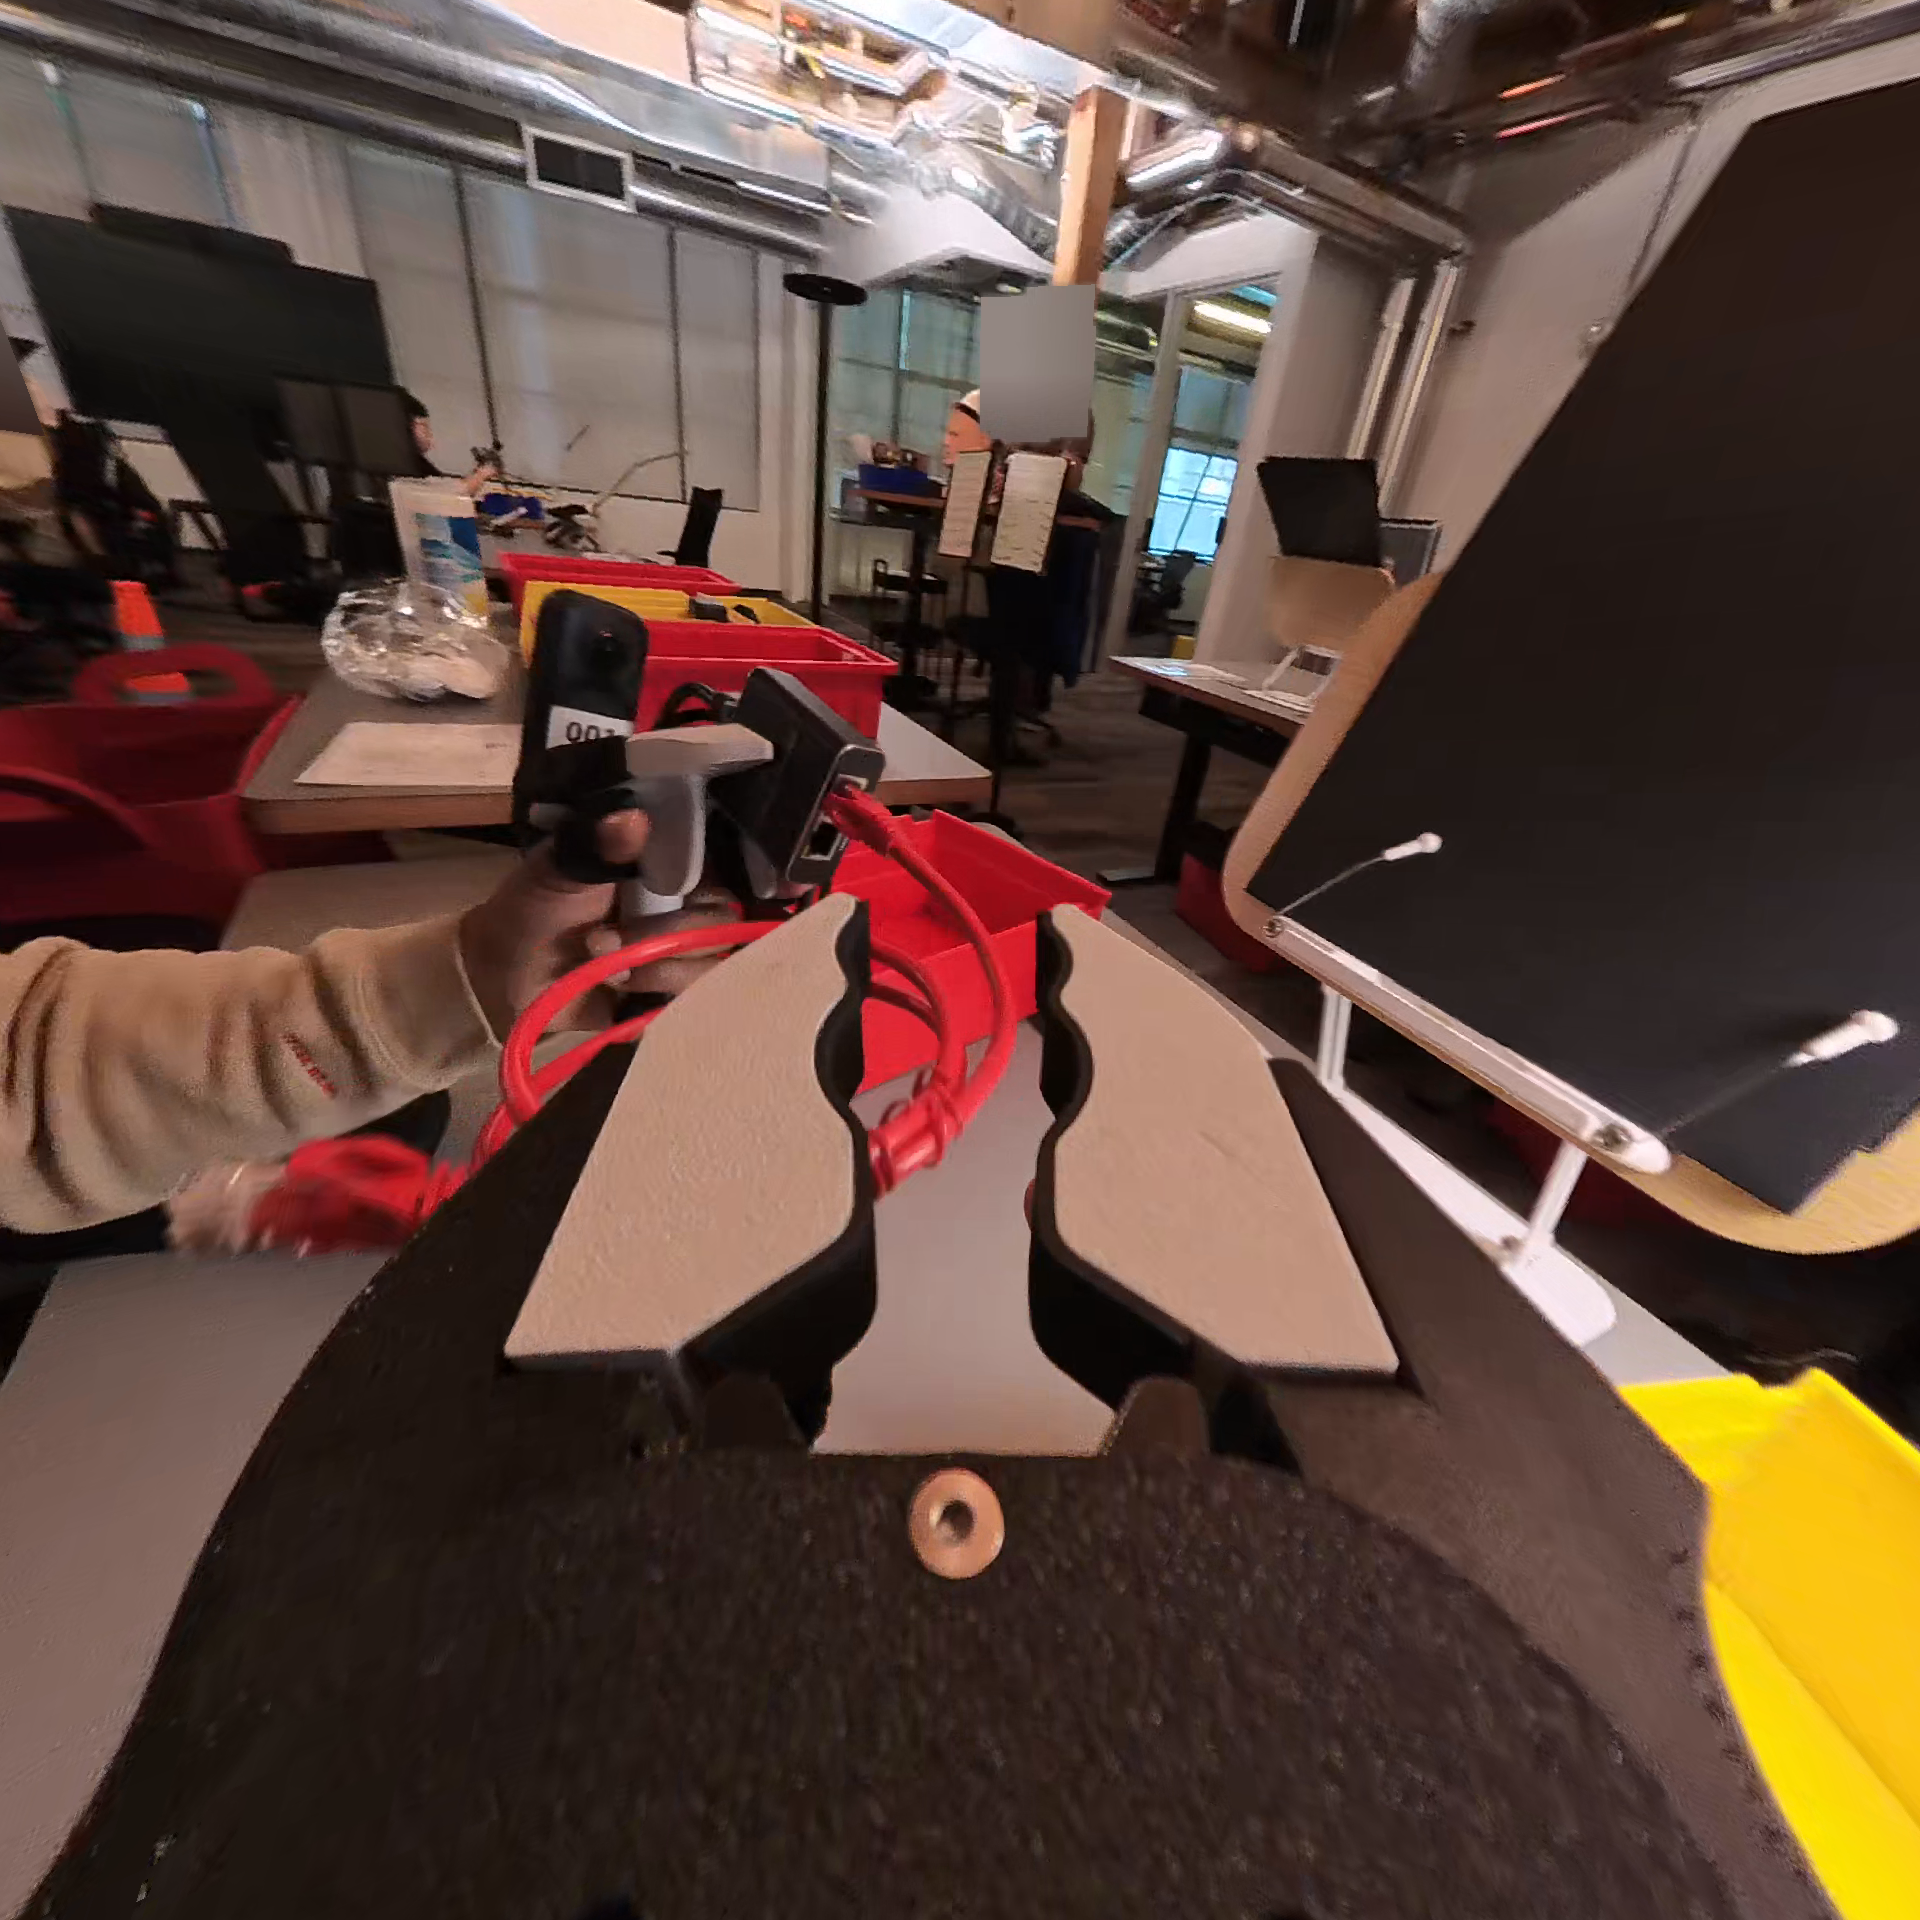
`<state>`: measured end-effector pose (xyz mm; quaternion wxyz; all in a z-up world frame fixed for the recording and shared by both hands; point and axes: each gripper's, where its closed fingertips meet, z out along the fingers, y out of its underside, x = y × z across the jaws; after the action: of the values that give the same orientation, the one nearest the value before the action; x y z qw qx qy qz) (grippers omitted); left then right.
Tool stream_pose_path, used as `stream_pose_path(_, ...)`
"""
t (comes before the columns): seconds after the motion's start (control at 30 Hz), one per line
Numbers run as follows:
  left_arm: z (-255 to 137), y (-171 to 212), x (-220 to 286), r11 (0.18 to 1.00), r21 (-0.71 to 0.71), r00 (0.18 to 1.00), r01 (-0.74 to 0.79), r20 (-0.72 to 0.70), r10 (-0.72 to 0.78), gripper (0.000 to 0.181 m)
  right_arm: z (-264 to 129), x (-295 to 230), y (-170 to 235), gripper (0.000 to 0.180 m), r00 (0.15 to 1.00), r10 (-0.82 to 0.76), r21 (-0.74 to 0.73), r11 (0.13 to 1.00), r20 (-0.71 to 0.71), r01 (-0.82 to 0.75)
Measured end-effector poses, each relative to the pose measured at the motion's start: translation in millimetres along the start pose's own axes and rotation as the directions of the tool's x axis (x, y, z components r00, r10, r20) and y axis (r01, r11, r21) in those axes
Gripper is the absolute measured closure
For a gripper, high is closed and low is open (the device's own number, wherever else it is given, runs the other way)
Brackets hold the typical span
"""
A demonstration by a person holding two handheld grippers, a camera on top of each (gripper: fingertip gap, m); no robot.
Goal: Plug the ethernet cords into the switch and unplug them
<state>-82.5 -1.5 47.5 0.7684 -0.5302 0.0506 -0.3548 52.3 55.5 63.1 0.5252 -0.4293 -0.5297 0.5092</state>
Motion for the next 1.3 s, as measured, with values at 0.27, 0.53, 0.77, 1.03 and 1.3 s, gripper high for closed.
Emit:
stream_pose_path(0.27, 9, 22, 53, 0.999, -0.044, 0.955, 0.027, -0.295, -0.039, 0.158, 12, -27, 30, 0.14, 0.964, 0.102, -0.077, 0.993, 0.244, -0.086)
stream_pose_path(0.53, 13, 43, 69, 0.996, -0.056, 0.926, 0.074, -0.368, -0.09, 0.155, 20, -59, 38, 0.161, 0.916, 0.101, -0.069, 0.994, 0.388, -0.08)
stream_pose_path(0.77, 15, 48, 83, 0.998, -0.064, 0.919, -0.008, -0.393, -0.018, 0.155, 8, -73, 45, 0.153, 0.872, 0.121, -0.165, 0.985, 0.474, -0.047)
stream_pose_path(1.03, 16, 53, 89, 0.997, -0.064, 0.919, -0.032, -0.395, 0.004, 0.154, 6, -82, 49, 0.157, 0.86, 0.083, -0.184, 0.983, 0.503, 0.013)
stream_pose_path(1.3, 21, 63, 80, 0.99, -0.133, 0.928, 0.05, -0.36, -0.095, 0.151, 2, -87, 56, 0.17, 0.821, 0.14, -0.229, 0.973, 0.553, -0.012)
